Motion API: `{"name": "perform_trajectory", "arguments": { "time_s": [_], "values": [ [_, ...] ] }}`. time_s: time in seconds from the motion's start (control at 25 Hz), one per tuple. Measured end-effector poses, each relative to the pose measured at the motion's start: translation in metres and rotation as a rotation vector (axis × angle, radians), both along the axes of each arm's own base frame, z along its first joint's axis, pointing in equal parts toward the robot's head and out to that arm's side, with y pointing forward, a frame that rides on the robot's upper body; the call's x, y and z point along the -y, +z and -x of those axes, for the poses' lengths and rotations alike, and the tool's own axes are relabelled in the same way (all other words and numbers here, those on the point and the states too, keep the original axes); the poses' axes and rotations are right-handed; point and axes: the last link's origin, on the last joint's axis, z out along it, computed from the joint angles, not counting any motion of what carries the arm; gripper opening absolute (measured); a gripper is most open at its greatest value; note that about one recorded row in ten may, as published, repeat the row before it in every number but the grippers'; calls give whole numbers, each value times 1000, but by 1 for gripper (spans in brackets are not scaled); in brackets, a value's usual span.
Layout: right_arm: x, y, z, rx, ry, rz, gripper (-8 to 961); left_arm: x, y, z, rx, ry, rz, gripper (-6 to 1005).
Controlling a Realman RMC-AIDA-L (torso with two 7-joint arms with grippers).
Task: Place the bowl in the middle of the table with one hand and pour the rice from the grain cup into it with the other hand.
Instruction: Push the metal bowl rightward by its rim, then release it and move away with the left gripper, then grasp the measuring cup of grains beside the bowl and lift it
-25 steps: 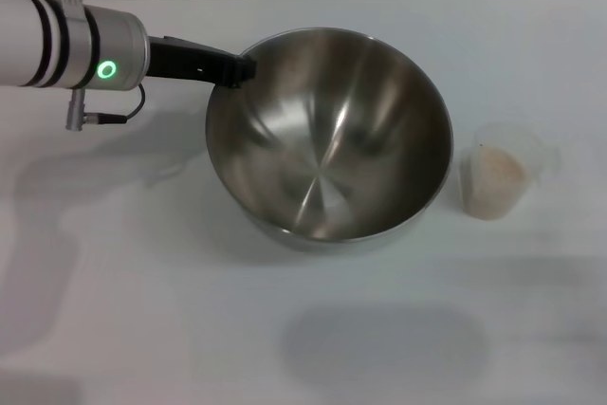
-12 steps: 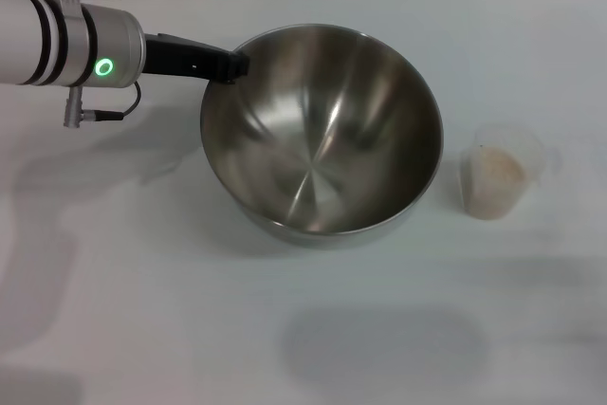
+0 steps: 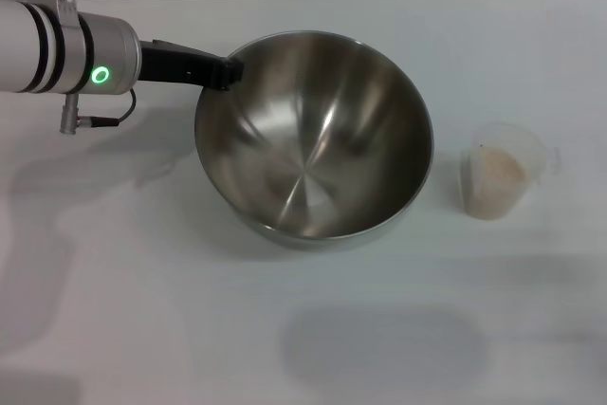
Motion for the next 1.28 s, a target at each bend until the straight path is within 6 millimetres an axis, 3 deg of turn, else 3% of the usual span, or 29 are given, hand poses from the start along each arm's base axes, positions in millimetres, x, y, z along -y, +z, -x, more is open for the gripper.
{"name": "perform_trajectory", "arguments": {
  "time_s": [0.64, 0.84, 0.96, 1.0, 1.16, 1.24, 1.28],
  "values": [
    [-1, 0, 0, 0, -1, 1, 836, 1, -2, -1, -2, -9, 4, 64],
    [-1, 0, -1, -1, -5, 3, 837, 2, 6, -9, -14, -76, -20, 190],
    [-1, 0, -1, -1, -6, 2, 835, 2, 15, -18, -26, -141, -64, 424],
    [-1, 0, -1, -1, -6, 2, 834, 2, 28, -28, -46, -226, -155, 474],
    [0, 0, -1, 0, -7, -1, 836, 14, 39, -41, -99, -387, -390, 673],
    [1, 0, -1, 0, -9, -2, 836, 23, 46, -43, -114, -444, -577, 727],
    [1, 1, -2, 1, -12, -2, 835, 33, 52, -41, -133, -474, -779, 754]
  ]
}}
